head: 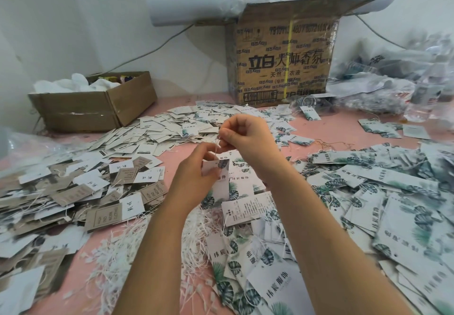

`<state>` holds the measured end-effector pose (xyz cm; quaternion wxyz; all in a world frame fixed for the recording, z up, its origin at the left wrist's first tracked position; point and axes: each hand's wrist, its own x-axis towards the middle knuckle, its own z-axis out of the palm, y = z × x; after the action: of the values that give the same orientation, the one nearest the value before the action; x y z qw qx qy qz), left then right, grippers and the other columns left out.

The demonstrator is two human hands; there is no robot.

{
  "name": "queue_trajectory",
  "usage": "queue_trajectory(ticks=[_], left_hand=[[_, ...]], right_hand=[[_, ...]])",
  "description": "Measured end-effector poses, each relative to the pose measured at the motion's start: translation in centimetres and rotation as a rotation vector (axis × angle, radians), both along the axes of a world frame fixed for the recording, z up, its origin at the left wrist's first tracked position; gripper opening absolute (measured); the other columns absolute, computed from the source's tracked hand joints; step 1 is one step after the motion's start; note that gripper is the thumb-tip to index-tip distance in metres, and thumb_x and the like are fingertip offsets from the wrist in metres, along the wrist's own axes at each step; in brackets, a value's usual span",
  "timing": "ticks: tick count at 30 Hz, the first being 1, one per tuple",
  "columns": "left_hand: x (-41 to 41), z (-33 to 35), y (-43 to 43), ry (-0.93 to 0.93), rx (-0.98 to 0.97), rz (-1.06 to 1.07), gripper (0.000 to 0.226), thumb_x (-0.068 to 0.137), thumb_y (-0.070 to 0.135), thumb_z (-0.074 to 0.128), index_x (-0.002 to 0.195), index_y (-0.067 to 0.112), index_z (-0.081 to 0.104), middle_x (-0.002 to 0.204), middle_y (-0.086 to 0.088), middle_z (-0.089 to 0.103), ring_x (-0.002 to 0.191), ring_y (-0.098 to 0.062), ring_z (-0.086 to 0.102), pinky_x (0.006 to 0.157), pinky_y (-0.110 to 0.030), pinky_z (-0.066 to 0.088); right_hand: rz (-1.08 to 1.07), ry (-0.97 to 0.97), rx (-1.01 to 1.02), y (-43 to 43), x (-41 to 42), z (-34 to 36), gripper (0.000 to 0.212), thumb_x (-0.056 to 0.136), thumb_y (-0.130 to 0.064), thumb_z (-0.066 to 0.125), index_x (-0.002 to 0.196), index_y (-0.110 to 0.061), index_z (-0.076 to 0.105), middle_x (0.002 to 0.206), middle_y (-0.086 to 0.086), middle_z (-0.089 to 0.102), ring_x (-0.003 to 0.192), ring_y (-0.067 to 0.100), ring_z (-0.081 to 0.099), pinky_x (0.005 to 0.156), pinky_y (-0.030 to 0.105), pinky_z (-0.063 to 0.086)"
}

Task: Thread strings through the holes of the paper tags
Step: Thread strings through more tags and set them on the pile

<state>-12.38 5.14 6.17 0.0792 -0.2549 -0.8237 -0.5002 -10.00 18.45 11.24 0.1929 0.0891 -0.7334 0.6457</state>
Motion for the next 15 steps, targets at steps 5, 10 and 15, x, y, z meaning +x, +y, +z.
queue_trajectory(ticks=[5, 10, 15], left_hand=[[0.1, 0.7, -0.5, -0.072, 0.225, 0.012, 0.041, 0.081, 0.009, 0.071, 0.086, 0.047, 0.056, 0.100, 0.004, 0.065, 0.086, -0.017, 0.065, 0.071, -0.037, 0.056], [0.1, 1.1, -0.5, -0.088, 0.451, -0.022, 0.043, 0.075, 0.002, 0.073, 0.094, 0.037, 0.056, 0.090, -0.002, 0.065, 0.069, -0.003, 0.064, 0.061, -0.018, 0.052], [0.0, 1.2, -0.5, -0.040, 0.487, 0.031, 0.038, 0.076, 0.006, 0.073, 0.094, 0.034, 0.055, 0.091, 0.005, 0.061, 0.069, 0.003, 0.063, 0.060, -0.012, 0.049]], right_hand=[[-0.153, -0.012, 0.118, 1.4, -0.2, -0.4, 0.018, 0.082, 0.003, 0.064, 0.076, -0.014, 0.061, 0.069, 0.005, 0.064, 0.055, 0.009, 0.057, 0.060, 0.025, 0.052], [-0.048, -0.173, 0.252, 1.3, -0.3, -1.1, 0.025, 0.082, 0.004, 0.064, 0.069, -0.017, 0.061, 0.063, 0.000, 0.064, 0.054, 0.008, 0.058, 0.057, 0.021, 0.052], [0.200, -0.272, 0.145, 0.8, -0.1, -0.8, 0.029, 0.089, 0.004, 0.053, 0.068, -0.013, 0.063, 0.059, -0.004, 0.065, 0.055, 0.007, 0.060, 0.058, 0.020, 0.051]])
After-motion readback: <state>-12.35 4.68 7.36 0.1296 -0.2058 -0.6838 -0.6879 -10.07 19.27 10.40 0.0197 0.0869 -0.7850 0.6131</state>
